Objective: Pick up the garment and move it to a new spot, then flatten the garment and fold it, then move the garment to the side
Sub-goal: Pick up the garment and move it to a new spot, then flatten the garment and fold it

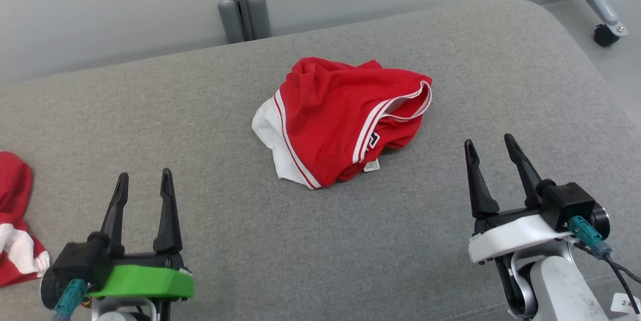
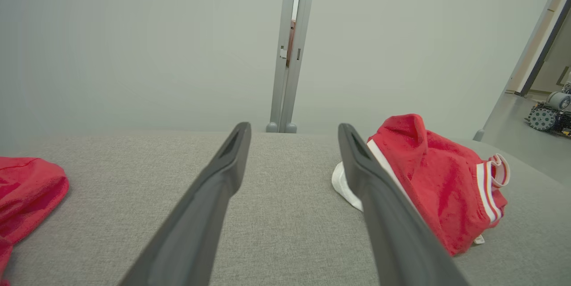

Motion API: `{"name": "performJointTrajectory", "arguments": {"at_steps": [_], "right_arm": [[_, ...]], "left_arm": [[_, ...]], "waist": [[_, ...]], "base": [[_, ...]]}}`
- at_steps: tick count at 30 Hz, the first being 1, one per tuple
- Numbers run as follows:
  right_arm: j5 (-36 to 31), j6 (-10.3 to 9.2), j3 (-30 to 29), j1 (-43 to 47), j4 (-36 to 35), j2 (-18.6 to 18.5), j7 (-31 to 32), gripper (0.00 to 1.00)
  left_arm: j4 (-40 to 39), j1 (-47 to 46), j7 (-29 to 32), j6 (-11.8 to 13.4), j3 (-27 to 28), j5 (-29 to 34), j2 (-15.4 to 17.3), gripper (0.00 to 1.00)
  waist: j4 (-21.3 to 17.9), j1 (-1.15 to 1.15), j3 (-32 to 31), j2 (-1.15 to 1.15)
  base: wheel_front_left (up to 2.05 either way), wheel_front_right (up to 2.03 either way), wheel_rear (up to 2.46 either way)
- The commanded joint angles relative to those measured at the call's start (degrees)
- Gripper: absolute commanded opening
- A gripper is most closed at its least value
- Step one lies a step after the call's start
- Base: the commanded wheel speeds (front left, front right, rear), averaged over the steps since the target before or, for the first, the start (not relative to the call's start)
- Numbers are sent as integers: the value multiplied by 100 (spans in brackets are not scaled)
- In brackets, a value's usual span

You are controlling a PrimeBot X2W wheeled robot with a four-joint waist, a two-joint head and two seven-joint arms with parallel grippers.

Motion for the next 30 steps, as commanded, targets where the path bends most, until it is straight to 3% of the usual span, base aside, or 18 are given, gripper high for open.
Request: {"name": "performJointTrajectory", "arguments": {"at_steps": [1, 11, 25, 30], "right_arm": [[35, -6, -30, 73, 11, -13, -19, 100], [9, -6, -111, 281, 72, -13, -19, 100], [118, -6, -35, 179, 106, -13, -19, 100], [381, -6, 237, 59, 142, -12, 41, 100]], "left_arm": [[-27, 214, -10, -34, 102, 57, -24, 100], [-90, 836, -10, -93, 589, 159, -201, 100], [-107, 882, -11, -152, 663, 170, -249, 100], [-133, 865, -11, -136, 600, 109, -248, 100]], "waist": [[147, 0, -147, 0], [297, 0, -209, 0], [402, 0, -174, 0], [436, 0, -142, 0]], "base": [[0, 0, 0], [0, 0, 0], [0, 0, 0], [0, 0, 0]]}}
